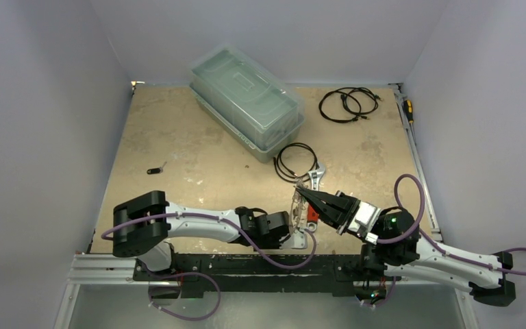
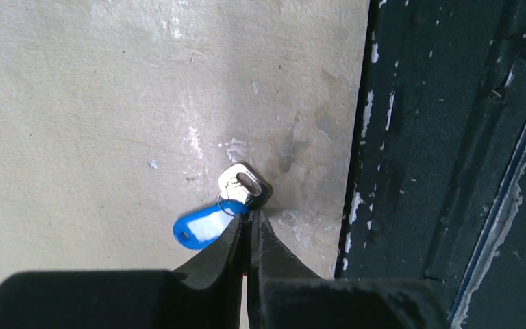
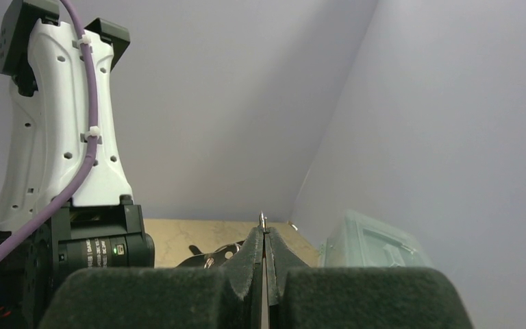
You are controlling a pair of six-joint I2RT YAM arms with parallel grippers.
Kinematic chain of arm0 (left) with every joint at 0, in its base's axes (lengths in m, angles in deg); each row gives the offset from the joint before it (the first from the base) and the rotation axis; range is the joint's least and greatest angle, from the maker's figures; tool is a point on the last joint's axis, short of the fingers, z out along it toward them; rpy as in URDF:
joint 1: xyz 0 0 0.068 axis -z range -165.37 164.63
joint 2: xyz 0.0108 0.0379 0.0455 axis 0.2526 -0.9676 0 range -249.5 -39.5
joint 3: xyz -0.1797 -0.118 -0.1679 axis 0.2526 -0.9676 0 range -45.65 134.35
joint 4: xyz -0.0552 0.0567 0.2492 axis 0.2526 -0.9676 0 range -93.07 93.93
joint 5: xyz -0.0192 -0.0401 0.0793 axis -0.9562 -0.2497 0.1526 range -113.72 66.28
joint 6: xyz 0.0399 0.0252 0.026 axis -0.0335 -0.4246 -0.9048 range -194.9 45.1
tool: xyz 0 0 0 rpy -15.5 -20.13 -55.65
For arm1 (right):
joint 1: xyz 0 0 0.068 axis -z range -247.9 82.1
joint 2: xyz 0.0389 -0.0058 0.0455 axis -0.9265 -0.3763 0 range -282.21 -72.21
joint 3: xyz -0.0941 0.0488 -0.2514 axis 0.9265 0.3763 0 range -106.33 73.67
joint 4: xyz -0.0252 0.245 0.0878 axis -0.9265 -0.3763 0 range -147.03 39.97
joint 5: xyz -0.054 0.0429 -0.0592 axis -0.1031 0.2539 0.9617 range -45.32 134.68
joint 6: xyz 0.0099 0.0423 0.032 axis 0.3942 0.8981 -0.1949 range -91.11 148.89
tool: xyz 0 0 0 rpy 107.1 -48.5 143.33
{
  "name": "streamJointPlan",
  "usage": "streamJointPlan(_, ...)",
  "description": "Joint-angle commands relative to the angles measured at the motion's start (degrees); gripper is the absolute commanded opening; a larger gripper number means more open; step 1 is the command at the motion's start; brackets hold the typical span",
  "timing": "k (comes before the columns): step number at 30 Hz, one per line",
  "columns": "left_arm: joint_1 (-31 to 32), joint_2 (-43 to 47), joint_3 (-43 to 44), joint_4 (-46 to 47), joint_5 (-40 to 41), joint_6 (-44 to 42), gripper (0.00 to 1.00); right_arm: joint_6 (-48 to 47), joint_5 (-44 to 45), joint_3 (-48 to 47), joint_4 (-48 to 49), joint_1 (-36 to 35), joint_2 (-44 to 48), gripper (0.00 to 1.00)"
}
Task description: Put the keys on the keyring
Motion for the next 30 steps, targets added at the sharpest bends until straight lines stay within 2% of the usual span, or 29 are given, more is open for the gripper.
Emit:
streamJointPlan(1, -0.3, 5.6, -1.0, 2.3, -1.2, -1.0, 0.0, 0.7, 0.6, -1.9, 2.5, -0.2, 0.4, 0.0)
streamJointPlan(8, -0.3, 14.5, -3.5, 5.4, -1.1, -0.8, 0.0, 0.7, 0.5, -1.9, 2.7, -0.2, 0.4, 0.0)
streamJointPlan(11, -0.3, 15.6, -4.7, 6.2, -0.1, -0.9, 0.0, 0.7, 0.4, -1.9, 2.9, -0.2, 0.2, 0.0)
streamJointPlan(12, -0.3, 15.2, -5.0, 6.1, 0.0, -1.1, 0.05, 0.7, 0.4, -1.9, 2.9, -0.2, 0.1, 0.0)
streamJointPlan(14, -0.3, 13.5, -4.9, 5.9, 0.2, -1.6, 0.24, 0.7, 0.3, -1.9, 2.9, -0.2, -0.1, 0.0)
streamJointPlan(16, -0.3, 11.3, -4.7, 5.9, -0.1, -2.1, 0.37, 0.7, 0.4, -1.9, 2.9, -0.2, -0.1, 0.0)
streamJointPlan(18, -0.6, 9.4, -4.3, 6.2, -1.0, -2.6, 0.41, 0.7, 0.4, -1.9, 2.9, -0.2, 0.1, 0.0)
streamJointPlan(21, -2.1, 8.3, -3.8, 7.5, -3.1, -2.8, 0.41, 0.7, 0.3, -1.8, 3.0, -0.2, 0.4, 0.0)
streamJointPlan(30, -4.2, 4.9, -3.9, 10.2, -4.9, -4.4, 0.32, 0.9, 0.0, -1.6, 3.1, -0.2, 0.5, 0.0)
